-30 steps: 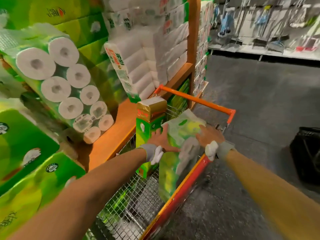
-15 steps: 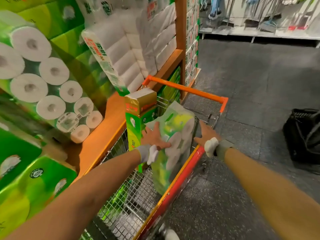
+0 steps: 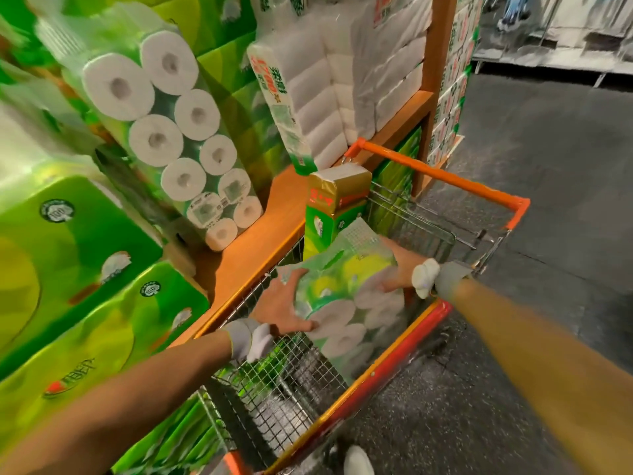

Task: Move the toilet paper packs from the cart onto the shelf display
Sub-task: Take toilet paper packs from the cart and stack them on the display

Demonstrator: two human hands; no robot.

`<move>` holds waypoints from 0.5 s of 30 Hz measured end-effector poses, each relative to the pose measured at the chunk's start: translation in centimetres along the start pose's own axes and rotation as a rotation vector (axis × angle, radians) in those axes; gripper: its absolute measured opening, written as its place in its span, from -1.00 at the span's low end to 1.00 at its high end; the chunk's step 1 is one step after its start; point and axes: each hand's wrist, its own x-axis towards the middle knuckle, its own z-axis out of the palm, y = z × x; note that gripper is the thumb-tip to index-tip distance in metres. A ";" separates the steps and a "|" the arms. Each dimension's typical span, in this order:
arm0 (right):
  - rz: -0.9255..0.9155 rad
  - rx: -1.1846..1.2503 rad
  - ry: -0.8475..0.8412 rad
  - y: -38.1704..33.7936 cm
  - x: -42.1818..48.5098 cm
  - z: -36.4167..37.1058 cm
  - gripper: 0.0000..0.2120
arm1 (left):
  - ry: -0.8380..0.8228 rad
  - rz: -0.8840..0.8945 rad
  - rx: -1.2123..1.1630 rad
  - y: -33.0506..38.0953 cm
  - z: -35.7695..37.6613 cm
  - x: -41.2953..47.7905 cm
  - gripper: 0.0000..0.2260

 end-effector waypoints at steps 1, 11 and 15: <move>-0.013 -0.029 -0.033 -0.5 0.4 0.4 0.02 | -0.008 -0.012 -0.005 -0.7 -0.3 -0.5 -0.02; -0.012 -0.090 0.009 -3.4 3.7 3.2 -0.22 | 0.033 -0.128 -0.312 -4.1 -5.3 -0.3 -0.17; -0.024 -0.027 0.000 -2.9 4.2 3.4 -0.25 | 0.072 -0.067 0.031 -1.2 -6.0 1.5 -0.12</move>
